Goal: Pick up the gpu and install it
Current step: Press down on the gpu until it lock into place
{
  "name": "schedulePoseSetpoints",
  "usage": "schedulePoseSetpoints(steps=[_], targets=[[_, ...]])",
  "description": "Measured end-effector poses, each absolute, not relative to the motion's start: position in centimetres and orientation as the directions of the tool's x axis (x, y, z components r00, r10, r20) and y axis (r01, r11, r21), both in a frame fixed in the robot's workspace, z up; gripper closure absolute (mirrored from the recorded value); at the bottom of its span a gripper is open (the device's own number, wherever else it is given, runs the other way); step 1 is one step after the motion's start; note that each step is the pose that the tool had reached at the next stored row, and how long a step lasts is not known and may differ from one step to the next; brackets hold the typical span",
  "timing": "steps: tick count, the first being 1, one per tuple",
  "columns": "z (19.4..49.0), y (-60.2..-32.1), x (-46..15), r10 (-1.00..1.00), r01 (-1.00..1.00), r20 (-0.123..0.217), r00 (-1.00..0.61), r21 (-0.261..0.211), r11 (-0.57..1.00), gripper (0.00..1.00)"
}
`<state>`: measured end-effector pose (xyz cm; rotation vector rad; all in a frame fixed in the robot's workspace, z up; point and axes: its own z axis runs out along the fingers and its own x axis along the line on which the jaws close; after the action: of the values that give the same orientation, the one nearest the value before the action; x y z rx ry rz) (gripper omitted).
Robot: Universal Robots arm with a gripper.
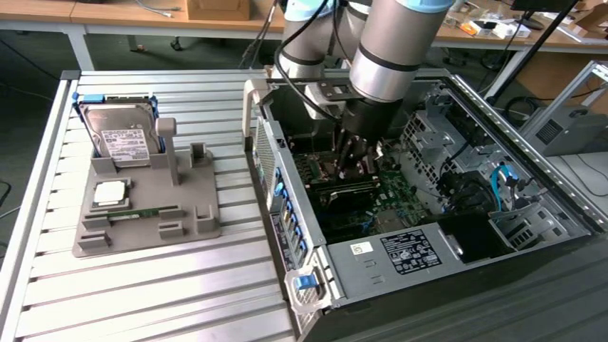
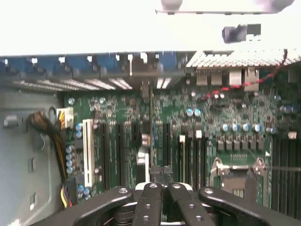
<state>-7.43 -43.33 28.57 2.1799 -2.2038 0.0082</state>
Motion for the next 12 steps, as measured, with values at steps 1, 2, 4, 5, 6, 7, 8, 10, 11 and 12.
schedulePoseSetpoints(steps=[1,2,4,5,6,7,8,10,11,12], targets=[[28.5,-43.3,-7.7,-0.999,-1.000,0.033,-0.010,0.025,0.011,0.89],[28.4,-43.3,-8.0,-0.999,-1.000,0.033,-0.011,0.026,0.011,0.89],[28.4,-43.4,-8.5,-0.999,-1.000,0.034,-0.011,0.026,0.011,0.89],[28.3,-43.4,-8.8,-0.999,-1.000,0.034,-0.011,0.026,0.011,0.89],[28.2,-43.5,-9.2,-0.999,-1.000,0.033,-0.010,0.026,0.011,0.89],[28.2,-43.6,-9.4,-0.999,-1.000,0.033,-0.011,0.026,0.011,0.89],[28.1,-43.6,-9.6,-0.999,-1.000,0.034,-0.011,0.026,0.011,0.89],[28.0,-43.7,-10.0,-0.999,-1.000,0.033,-0.011,0.026,0.011,0.89],[27.9,-43.7,-10.1,-0.999,-1.000,0.034,-0.011,0.026,0.011,0.89],[27.8,-43.7,-10.3,-0.999,-1.000,0.034,-0.011,0.026,0.011,0.89]])
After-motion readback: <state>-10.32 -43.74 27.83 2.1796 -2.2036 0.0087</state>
